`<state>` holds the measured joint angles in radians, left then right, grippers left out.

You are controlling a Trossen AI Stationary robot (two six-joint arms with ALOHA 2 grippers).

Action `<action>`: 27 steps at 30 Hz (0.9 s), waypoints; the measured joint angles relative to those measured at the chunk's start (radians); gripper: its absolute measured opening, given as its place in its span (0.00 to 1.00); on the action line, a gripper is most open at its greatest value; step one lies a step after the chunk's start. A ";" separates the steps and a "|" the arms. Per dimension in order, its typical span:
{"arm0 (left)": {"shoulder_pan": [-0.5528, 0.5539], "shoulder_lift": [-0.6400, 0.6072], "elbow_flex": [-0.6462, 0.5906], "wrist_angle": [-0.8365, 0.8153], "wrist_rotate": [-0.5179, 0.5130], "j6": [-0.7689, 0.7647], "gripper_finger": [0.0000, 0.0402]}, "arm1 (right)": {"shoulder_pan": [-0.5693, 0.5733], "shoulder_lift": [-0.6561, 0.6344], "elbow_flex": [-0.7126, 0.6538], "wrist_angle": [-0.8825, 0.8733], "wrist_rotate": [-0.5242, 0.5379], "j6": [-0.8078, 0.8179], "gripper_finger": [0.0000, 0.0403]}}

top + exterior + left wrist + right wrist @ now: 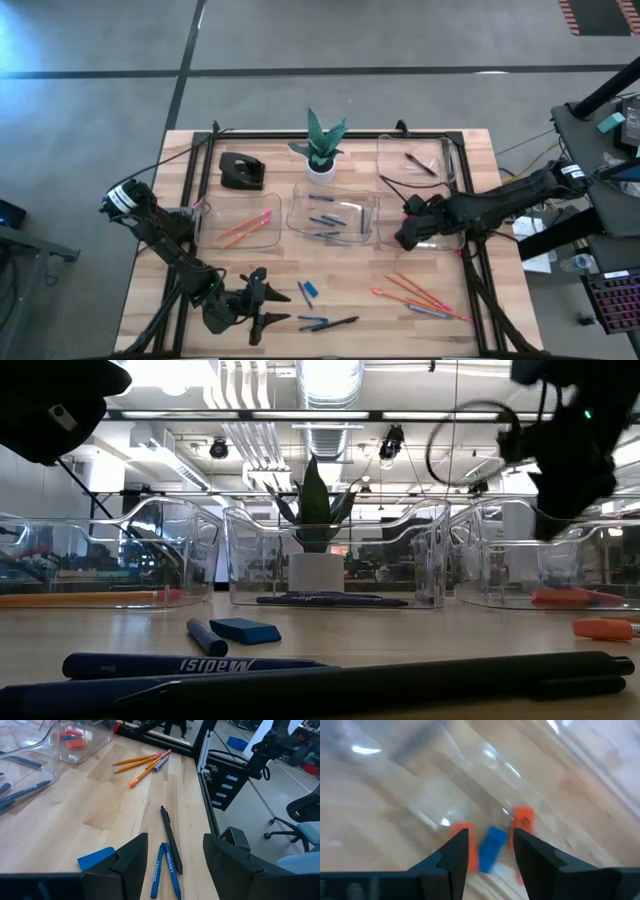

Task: Sort crayons/erasers/pens/pencils in bins
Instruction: Put the orange pencil into the middle left transparent bin

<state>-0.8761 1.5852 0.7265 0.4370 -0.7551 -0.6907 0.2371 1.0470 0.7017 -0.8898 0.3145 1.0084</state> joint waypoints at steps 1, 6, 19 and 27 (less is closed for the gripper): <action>0.000 0.000 0.000 0.000 0.000 0.000 0.44 | 0.000 0.000 0.028 0.005 0.000 -0.017 0.37; 0.000 0.000 0.000 0.000 0.000 0.000 0.44 | 0.028 0.002 0.120 0.055 0.002 -0.072 0.36; 0.000 0.000 -0.009 -0.030 -0.001 0.000 0.44 | 0.380 0.163 0.130 0.640 -0.002 -0.373 0.34; 0.000 0.000 -0.010 -0.028 -0.002 -0.003 0.44 | 0.476 0.344 0.129 0.632 -0.010 -0.392 0.33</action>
<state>-0.8764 1.5852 0.7166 0.4088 -0.7567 -0.6938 0.7133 1.3908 0.8310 -0.2577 0.3046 0.6167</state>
